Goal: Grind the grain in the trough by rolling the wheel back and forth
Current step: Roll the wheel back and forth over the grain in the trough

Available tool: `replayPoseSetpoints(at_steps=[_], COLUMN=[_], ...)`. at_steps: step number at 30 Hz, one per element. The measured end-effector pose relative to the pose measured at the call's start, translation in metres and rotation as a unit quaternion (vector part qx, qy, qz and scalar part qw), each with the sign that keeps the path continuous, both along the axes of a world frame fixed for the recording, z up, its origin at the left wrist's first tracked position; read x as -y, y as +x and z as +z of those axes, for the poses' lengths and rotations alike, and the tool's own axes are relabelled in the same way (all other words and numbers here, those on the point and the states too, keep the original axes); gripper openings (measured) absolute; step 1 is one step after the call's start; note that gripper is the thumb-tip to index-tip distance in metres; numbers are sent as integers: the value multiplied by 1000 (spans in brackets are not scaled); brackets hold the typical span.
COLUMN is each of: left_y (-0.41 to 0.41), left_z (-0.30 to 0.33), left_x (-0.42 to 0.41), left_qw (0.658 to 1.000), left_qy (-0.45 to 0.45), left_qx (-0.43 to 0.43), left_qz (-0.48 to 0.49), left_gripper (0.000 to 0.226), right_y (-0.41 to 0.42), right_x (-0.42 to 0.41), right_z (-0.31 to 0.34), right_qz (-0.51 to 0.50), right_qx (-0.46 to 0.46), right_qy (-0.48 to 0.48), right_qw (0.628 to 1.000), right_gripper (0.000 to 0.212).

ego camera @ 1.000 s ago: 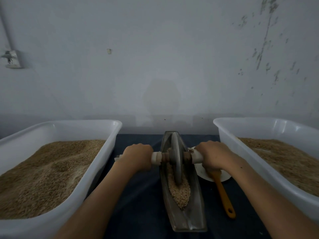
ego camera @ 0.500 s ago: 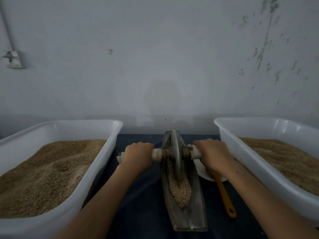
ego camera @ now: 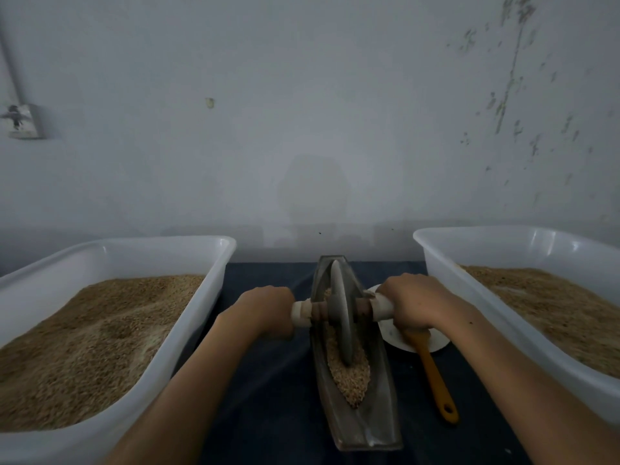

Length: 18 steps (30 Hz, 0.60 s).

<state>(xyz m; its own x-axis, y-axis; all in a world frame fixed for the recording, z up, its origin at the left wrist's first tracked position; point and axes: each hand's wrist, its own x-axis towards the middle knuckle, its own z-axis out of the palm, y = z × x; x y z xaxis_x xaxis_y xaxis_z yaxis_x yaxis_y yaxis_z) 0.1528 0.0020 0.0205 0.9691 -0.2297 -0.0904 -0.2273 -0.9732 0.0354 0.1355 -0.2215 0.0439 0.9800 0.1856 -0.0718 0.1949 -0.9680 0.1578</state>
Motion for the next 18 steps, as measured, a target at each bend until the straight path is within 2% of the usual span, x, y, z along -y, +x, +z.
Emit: replayPoseSetpoints(at_steps=[5, 8, 12, 16, 18], left_y=[-1, -3, -1, 1, 1], left_z=[-7, -8, -5, 1, 1], left_x=[5, 6, 4, -1, -4], left_qw=[985, 981, 991, 1000, 999], left_qy=[7, 5, 18, 5, -9], left_qx=[174, 194, 132, 12, -42], left_qz=[-1, 5, -2, -16, -24], left_gripper=[15, 14, 20, 28, 21], right_y=[4, 6, 4, 0, 0], right_x=[2, 2, 2, 2, 0], right_z=[-19, -22, -13, -2, 1], right_qz=[14, 23, 9, 18, 19], right_qx=[141, 166, 93, 16, 2], right_qy=[47, 61, 45, 9, -9], right_qw=[989, 984, 995, 1000, 1000], right_gripper=[20, 15, 23, 29, 29])
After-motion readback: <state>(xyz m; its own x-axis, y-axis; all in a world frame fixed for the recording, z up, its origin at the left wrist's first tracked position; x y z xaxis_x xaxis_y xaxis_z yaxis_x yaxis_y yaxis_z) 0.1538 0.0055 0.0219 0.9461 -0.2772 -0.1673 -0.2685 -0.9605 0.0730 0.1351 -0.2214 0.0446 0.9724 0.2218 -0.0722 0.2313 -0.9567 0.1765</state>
